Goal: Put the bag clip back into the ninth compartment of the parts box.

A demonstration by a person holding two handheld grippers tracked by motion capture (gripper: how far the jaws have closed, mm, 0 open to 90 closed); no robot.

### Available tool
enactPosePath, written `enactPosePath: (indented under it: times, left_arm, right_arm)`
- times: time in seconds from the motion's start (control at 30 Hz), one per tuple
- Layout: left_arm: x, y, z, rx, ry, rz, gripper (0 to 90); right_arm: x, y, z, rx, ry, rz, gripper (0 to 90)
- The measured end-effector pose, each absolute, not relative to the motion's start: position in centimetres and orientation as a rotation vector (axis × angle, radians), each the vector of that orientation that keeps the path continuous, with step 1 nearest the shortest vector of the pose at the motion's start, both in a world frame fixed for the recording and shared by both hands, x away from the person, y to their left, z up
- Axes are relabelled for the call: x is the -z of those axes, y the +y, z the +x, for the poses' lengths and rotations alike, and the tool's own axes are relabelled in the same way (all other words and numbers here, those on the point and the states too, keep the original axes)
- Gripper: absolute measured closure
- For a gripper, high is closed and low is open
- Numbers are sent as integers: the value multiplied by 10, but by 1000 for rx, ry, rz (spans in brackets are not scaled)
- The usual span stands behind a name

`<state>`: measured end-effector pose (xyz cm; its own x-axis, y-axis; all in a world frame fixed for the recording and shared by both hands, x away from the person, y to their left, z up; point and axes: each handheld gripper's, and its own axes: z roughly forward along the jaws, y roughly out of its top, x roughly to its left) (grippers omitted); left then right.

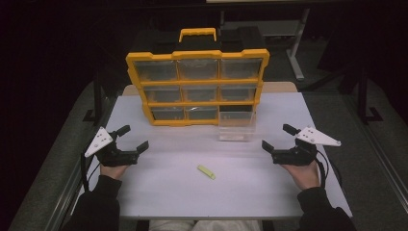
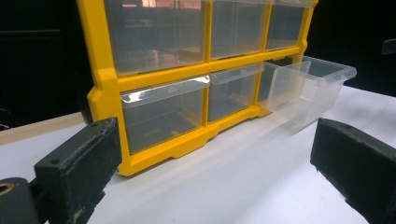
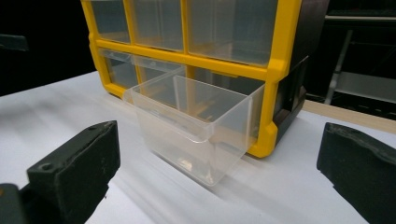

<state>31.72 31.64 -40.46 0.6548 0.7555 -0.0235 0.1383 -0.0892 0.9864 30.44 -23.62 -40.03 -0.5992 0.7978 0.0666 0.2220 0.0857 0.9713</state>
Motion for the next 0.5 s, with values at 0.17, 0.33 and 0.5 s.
enactPosePath:
  times: [0.17,0.33,0.5]
  left_arm:
    - [404,317,317,-606,756,1599,17]
    - [404,317,317,-605,760,1597,17]
    - [404,318,317,-605,764,1593,18]
  right_arm:
    - [400,-235,304,-1532,1896,1001,0]
    - [400,-234,304,-1532,1906,1003,0]
    - [400,-233,304,-1523,1912,1005,0]
